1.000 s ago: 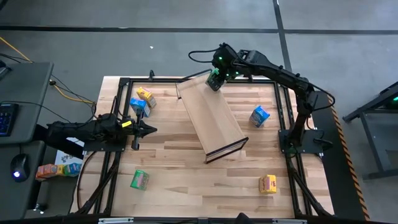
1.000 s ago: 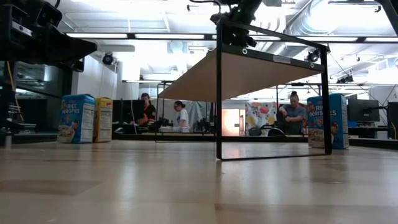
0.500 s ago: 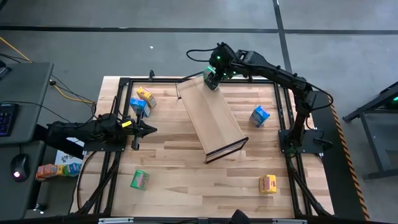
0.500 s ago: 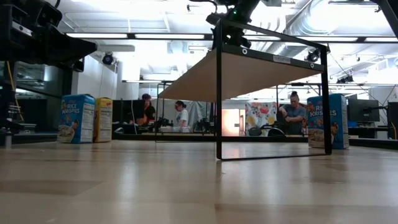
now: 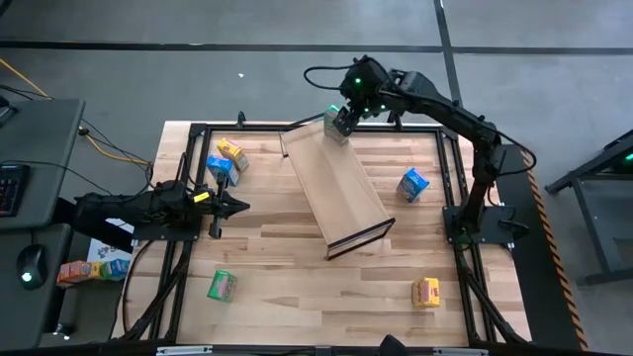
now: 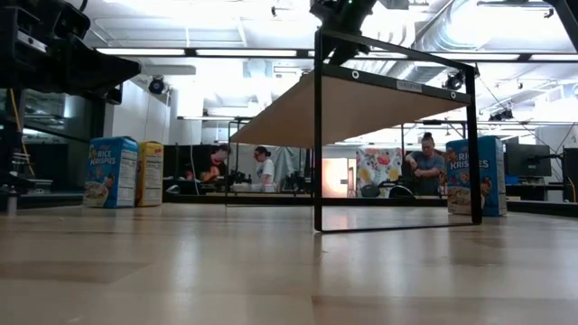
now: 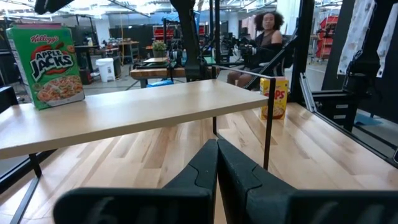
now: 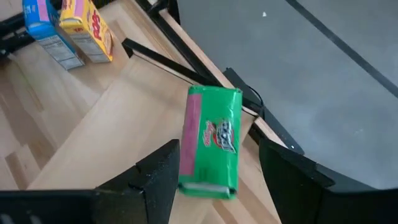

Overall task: Stack cereal on shelf
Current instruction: Put the top green cereal box on the shelf

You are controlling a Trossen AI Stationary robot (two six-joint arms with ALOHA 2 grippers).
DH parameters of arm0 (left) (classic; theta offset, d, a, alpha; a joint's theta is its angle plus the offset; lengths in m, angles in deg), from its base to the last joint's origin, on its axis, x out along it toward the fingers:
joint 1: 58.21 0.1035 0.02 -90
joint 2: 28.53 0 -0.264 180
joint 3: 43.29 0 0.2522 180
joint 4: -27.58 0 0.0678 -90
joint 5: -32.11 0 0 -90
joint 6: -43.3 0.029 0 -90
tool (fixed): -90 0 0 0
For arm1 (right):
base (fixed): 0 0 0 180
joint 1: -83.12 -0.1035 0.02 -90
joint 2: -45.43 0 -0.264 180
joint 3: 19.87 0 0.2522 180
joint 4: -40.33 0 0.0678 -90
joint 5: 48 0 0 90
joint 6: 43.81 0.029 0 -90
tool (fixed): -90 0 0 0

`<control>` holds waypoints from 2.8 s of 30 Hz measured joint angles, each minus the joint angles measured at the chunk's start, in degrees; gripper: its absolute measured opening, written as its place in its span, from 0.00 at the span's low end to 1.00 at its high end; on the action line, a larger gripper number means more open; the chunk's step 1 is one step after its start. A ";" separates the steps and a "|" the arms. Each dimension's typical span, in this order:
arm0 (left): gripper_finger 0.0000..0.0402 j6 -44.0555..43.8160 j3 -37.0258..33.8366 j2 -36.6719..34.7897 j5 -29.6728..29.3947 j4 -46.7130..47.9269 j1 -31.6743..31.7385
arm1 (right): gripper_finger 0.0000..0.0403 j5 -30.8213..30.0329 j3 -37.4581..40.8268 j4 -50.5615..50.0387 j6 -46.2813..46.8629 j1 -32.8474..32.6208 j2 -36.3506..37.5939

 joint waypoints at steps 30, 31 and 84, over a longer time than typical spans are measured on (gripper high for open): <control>0.01 0.00 0.00 0.01 0.00 0.02 -0.01 | 0.04 1.56 55.28 47.08 -4.13 5.03 24.61; 0.01 0.00 0.01 0.00 0.01 0.00 0.01 | 0.03 2.03 57.39 50.88 -3.70 5.01 25.03; 0.01 0.00 -0.01 0.00 0.00 0.01 0.00 | 0.00 10.95 63.72 61.50 5.02 4.76 22.86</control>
